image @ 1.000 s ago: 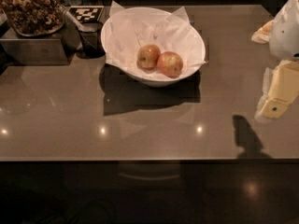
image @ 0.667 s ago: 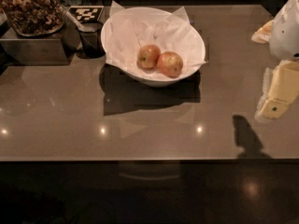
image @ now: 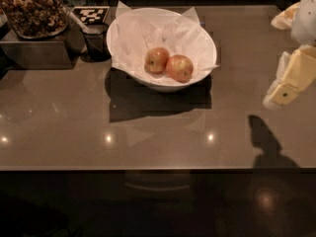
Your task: Pick apple from white bowl
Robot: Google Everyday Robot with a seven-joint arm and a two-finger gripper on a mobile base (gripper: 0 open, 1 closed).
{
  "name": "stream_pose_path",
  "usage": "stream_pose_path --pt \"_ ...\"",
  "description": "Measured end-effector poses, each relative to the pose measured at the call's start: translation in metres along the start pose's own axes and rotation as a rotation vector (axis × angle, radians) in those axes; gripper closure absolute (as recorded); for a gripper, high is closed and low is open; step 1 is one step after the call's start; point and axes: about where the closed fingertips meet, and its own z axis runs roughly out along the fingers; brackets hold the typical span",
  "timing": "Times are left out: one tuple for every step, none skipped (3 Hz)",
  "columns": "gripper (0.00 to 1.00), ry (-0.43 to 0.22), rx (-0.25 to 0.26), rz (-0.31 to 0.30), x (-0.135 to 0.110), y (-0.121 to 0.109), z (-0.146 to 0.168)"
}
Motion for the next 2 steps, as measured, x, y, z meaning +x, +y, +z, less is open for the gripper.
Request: stream_pose_path --pt "0.00 -0.152 0.008 0.098 -0.015 -0.041 -0.001" --pt "0.00 -0.192 0.028 0.093 -0.024 -0.051 -0.012"
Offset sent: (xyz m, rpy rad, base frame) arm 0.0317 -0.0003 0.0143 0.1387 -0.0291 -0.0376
